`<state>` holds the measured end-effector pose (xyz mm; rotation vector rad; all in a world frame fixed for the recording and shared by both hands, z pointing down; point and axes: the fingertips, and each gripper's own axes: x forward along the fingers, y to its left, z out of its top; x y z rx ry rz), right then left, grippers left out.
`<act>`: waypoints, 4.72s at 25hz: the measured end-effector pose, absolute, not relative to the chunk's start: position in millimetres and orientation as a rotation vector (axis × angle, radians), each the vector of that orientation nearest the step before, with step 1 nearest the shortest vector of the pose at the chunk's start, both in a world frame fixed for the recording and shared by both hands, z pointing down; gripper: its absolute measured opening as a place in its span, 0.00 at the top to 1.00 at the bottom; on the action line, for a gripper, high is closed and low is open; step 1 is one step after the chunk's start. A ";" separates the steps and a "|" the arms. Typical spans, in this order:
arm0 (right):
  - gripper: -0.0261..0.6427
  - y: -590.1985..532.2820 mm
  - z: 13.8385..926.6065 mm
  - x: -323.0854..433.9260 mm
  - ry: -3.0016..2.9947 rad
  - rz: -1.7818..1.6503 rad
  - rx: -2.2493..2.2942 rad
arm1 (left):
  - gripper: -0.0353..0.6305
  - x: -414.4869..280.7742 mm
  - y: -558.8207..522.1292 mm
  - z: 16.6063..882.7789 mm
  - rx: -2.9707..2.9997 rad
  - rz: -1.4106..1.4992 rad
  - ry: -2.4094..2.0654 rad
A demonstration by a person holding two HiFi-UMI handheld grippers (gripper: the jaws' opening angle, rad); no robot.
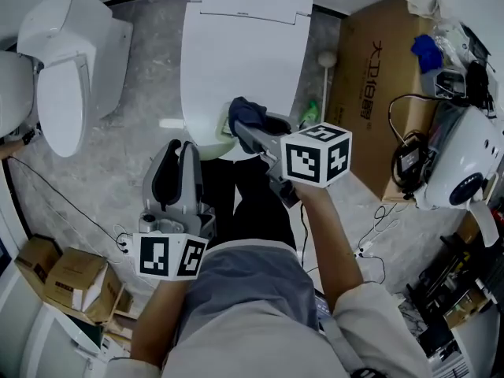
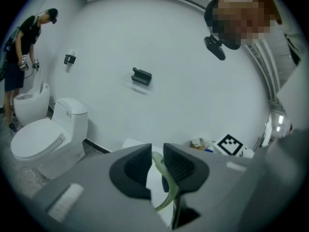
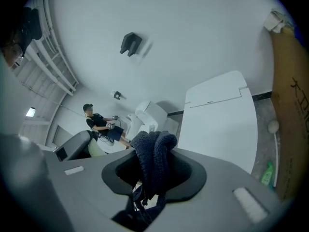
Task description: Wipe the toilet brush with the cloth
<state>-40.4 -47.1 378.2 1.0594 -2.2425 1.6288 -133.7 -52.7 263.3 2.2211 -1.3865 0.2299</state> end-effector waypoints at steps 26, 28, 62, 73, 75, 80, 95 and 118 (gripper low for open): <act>0.79 -62.5 514.5 -119.6 -2.001 1.280 0.429 | 0.95 -155.7 -45.5 267.6 2.206 0.125 -1.377; 0.79 -61.6 524.3 -121.9 -1.967 1.239 0.396 | 0.95 -156.9 -44.8 267.9 2.207 0.122 -1.372; 0.79 -68.5 591.8 -154.7 -1.779 1.233 0.160 | 0.95 -152.1 -51.0 276.9 2.212 0.148 -1.298; 0.79 -68.1 607.1 -156.7 -1.763 1.248 0.149 | 0.95 -151.0 -53.9 277.4 2.215 0.147 -1.297; 0.79 -69.1 609.6 -155.6 -1.762 1.252 0.157 | 0.95 -151.2 -54.1 277.7 2.214 0.147 -1.292; 0.79 -71.5 617.7 -155.8 -1.763 1.263 0.167 | 0.95 -150.7 -54.7 278.2 2.213 0.137 -1.289; 0.79 -77.8 635.4 -147.4 -1.751 1.315 0.237 | 0.95 -149.6 -55.6 280.2 2.215 0.136 -1.277; 0.79 -94.8 652.5 -120.0 -1.792 1.402 0.482 | 0.95 -144.3 -63.5 277.1 2.227 0.114 -1.306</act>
